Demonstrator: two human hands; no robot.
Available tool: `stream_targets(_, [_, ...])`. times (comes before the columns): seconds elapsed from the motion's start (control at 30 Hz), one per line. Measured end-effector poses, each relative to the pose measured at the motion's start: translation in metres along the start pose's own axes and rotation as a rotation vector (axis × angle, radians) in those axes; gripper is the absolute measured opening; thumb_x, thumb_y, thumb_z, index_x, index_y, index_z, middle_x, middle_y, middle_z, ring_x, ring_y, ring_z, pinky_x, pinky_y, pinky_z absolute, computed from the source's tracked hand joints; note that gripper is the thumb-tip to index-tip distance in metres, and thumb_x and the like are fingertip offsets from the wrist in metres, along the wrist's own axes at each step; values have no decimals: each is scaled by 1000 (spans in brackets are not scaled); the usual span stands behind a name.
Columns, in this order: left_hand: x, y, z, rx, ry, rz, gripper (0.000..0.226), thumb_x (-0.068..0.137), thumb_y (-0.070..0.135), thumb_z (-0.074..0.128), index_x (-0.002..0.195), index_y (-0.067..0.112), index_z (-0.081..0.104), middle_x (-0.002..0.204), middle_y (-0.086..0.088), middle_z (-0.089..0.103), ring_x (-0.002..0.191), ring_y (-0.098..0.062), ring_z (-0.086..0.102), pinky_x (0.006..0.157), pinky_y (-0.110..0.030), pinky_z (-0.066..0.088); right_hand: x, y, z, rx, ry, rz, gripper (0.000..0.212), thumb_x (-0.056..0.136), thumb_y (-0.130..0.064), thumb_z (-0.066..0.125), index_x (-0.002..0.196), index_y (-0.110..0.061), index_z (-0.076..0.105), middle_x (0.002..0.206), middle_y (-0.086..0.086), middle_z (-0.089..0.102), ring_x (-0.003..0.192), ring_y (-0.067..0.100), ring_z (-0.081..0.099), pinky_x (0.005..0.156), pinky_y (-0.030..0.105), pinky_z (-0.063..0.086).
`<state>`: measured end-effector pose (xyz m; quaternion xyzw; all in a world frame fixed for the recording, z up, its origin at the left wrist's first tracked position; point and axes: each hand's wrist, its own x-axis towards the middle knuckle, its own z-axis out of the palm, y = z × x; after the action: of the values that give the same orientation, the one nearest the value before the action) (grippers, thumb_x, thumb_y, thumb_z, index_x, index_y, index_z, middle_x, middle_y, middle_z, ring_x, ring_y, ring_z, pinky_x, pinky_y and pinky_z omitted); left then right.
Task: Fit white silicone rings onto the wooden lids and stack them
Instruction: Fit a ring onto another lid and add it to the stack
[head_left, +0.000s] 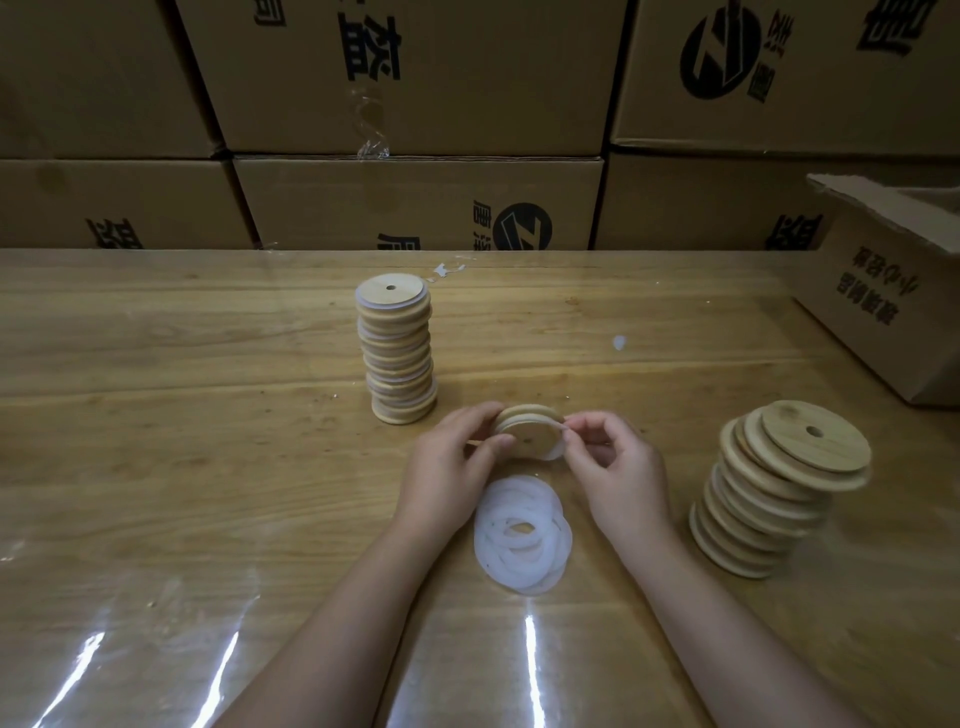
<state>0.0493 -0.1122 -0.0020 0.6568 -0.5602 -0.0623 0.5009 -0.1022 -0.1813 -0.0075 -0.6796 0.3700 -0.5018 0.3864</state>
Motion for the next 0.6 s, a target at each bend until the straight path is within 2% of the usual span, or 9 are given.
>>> stream_targets(0.17, [0, -2, 0, -52, 1, -43, 30, 80, 13, 71, 110, 15, 68, 93, 12, 63, 79, 6, 58, 76, -15, 46, 0, 1, 1, -43, -26, -22, 23, 82, 0, 64, 83, -23, 61, 89, -1, 64, 76, 2, 63, 66, 7, 46])
stream_targets(0.27, [0, -4, -1, -51, 7, -58, 30, 79, 14, 72, 109, 16, 68, 92, 8, 66, 78, 1, 59, 75, -19, 46, 1, 1, 0, -40, -55, 14, 23, 84, -4, 64, 81, -27, 60, 88, -1, 66, 78, 4, 63, 68, 8, 46])
stream_targets(0.43, [2, -3, -2, -145, -2, -141, 27, 81, 12, 71, 106, 20, 67, 89, 3, 68, 79, -16, 64, 77, -33, 51, 3, 3, -2, 55, -120, 153, 20, 86, -11, 64, 78, -29, 62, 83, -2, 69, 81, 15, 67, 75, 25, 52])
stream_targets(0.5, [3, 0, -3, -237, 8, -194, 25, 82, 10, 69, 103, 24, 66, 87, 4, 68, 77, -15, 64, 78, -38, 52, 3, 2, -1, 75, -137, 179, 21, 85, -9, 64, 79, -29, 61, 80, -4, 69, 81, 16, 66, 77, 28, 53])
stream_targets(0.6, [4, 4, -5, -366, -11, -245, 23, 84, 7, 66, 103, 19, 65, 85, 2, 68, 76, -13, 61, 77, -44, 50, 2, 1, 0, 72, -155, 181, 22, 84, -8, 66, 76, -29, 61, 74, -7, 68, 77, 14, 66, 76, 33, 55])
